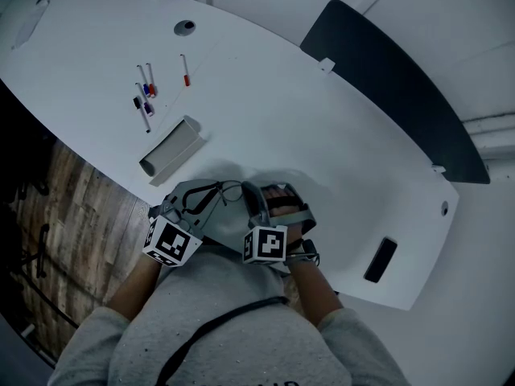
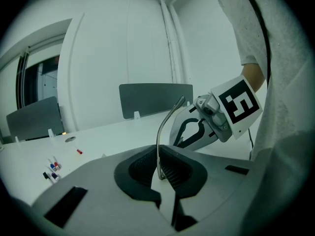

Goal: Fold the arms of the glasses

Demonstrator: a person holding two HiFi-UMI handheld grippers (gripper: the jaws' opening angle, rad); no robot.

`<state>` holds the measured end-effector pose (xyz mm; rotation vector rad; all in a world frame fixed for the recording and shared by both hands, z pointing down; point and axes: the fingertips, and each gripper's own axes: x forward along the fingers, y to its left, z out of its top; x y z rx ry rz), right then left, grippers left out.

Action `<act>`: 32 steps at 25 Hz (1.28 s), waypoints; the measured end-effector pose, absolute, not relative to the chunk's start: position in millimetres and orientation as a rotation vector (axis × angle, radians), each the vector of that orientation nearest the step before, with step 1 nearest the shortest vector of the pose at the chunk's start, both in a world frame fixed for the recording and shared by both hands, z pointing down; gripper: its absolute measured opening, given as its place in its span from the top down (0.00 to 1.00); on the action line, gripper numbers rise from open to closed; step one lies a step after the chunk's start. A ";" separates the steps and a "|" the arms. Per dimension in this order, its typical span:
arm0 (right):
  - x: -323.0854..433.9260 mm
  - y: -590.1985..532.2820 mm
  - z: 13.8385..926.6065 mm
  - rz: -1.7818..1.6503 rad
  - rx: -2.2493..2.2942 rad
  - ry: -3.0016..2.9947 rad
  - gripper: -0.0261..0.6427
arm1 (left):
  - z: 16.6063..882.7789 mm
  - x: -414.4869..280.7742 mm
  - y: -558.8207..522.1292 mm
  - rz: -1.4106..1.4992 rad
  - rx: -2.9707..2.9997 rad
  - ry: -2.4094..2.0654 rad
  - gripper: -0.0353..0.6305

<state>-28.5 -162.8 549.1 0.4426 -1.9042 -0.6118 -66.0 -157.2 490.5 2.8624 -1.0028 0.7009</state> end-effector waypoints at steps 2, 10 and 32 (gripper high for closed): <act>-29.2 -162.6 552.0 -0.639 0.421 -1.881 0.92 | 490.9 -66.5 -157.0 0.699 2.864 -1.000 0.90; -31.6 -161.1 558.1 -0.738 0.385 -1.810 0.92 | 494.7 -69.4 -155.3 0.694 2.860 -0.994 0.90; -13.0 -151.4 520.4 -0.127 0.648 -2.256 0.76 | 496.0 -66.1 -149.2 0.749 2.880 -0.948 0.90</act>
